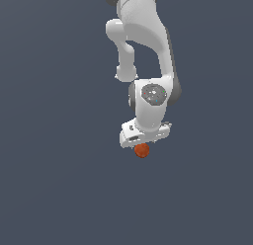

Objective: Pick up the object and move it to a goal position.

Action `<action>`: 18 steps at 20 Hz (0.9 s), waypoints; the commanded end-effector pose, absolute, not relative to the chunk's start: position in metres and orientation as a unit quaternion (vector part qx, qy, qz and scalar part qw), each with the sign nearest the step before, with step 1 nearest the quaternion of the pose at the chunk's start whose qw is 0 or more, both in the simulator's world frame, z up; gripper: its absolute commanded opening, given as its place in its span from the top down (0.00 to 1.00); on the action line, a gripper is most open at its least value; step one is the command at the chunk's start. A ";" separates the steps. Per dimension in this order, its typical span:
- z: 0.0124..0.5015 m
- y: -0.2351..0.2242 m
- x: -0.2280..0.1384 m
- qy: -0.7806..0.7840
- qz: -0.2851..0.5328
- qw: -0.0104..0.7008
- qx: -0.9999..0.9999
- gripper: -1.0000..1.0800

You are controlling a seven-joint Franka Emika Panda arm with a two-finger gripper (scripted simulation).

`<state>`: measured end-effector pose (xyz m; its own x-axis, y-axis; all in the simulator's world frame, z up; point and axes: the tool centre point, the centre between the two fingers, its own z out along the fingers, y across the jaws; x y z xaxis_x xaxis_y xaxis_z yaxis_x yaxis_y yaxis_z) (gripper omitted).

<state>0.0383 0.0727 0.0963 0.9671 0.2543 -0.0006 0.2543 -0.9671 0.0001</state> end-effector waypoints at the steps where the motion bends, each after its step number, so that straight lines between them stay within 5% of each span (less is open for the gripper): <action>1: 0.091 0.073 0.038 0.128 -0.001 0.000 0.992 0.04; 14: 0.047 0.073 0.039 0.130 0.000 0.000 0.992 0.04; 15: 0.047 0.073 0.039 0.130 0.000 0.000 0.992 1.00; 18: 0.047 0.073 0.039 0.130 0.000 0.000 0.992 1.00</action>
